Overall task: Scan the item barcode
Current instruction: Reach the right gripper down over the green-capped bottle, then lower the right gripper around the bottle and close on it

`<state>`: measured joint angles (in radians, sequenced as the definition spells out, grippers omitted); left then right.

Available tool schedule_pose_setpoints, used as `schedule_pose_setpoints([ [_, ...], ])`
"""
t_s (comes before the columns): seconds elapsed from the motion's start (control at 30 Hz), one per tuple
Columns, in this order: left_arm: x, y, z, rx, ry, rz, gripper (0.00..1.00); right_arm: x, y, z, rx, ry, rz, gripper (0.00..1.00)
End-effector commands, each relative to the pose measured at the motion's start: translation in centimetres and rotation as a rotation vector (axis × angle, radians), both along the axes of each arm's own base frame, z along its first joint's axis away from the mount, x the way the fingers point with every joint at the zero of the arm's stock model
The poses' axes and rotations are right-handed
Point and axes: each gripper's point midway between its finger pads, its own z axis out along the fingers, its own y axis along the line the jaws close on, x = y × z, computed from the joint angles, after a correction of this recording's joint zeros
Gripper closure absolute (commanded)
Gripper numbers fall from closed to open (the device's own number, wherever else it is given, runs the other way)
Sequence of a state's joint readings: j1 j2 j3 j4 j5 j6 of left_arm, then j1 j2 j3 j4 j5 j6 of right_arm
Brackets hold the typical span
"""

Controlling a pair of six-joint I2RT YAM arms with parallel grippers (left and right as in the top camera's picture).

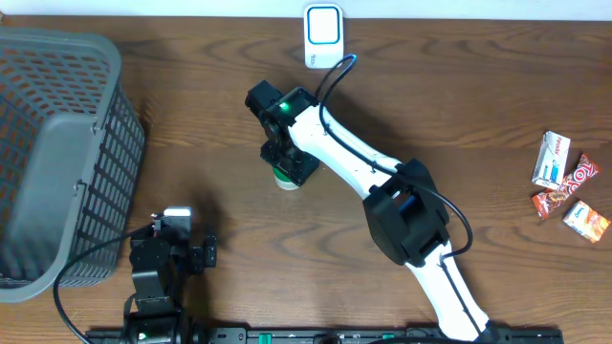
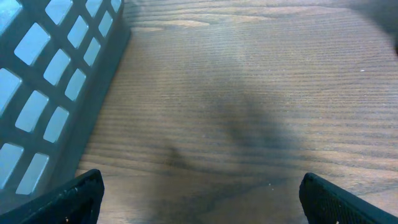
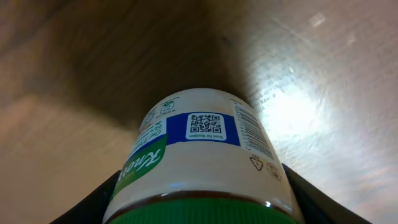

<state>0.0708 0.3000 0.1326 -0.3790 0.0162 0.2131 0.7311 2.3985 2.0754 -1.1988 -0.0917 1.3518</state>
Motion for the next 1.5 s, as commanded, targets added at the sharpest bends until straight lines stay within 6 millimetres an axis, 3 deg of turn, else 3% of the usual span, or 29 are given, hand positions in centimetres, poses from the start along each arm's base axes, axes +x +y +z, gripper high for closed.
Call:
schedule_pose_setpoints([
  [0.0, -0.5, 0.1, -1.0, 0.007, 0.037, 0.007, 0.00, 1.5, -1.0, 0.2, -0.015, -0.091, 0.469, 0.48],
  [0.07, -0.5, 0.1, -1.0, 0.007, 0.037, 0.007, 0.00, 2.0, -1.2, 0.3, -0.012, -0.128, 0.785, 0.44],
  [0.17, -0.5, 0.1, -1.0, 0.007, 0.037, 0.007, 0.00, 0.9, -3.5, 0.2, -0.063, -0.072, 1.292, 0.17],
  [0.23, -0.5, 0.1, -1.0, 0.007, 0.037, 0.007, 0.00, 0.8, -6.1, 0.4, -0.187, 0.001, 1.406, 0.02],
  [0.3, -0.5, 0.1, -1.0, 0.007, 0.037, 0.007, 0.00, 1.1, -8.3, 0.8, -0.316, 0.057, 1.422, 0.01],
  [0.4, -0.5, 0.1, -1.0, 0.007, 0.037, 0.007, 0.00, 0.9, -9.0, 1.2, -0.361, 0.083, 1.430, 0.01],
  [0.53, -0.5, 0.1, -1.0, 0.007, 0.037, 0.007, 0.00, 0.5, -7.9, 2.5, -0.348, 0.031, 1.374, 0.01],
  [0.7, -0.5, 0.1, -1.0, 0.007, 0.037, 0.007, 0.00, -1.1, -5.2, 6.2, -0.234, -0.078, 1.340, 0.01],
  [0.83, -0.5, 0.1, -1.0, 0.007, 0.037, 0.007, 0.00, -1.8, -4.3, 11.3, -0.164, -0.210, 1.113, 0.01],
  [1.0, -0.5, 0.1, -1.0, 0.007, 0.037, 0.007, 0.00, -2.4, -4.5, 14.5, -0.040, -0.237, 0.701, 0.01],
  [1.1, -0.5, 0.1, -1.0, 0.007, 0.037, 0.007, 0.00, -3.2, -6.3, 14.1, -0.028, -0.118, 0.311, 0.01],
  [1.27, -0.5, 0.1, -1.0, 0.007, 0.037, 0.007, 0.00, -2.8, -7.8, 12.5, -0.048, -0.030, -0.151, 0.01],
  [1.47, -0.5, 0.1, -1.0, 0.007, 0.037, 0.007, 0.00, -1.4, -6.9, 10.2, -0.006, -0.037, -0.448, 0.01],
])
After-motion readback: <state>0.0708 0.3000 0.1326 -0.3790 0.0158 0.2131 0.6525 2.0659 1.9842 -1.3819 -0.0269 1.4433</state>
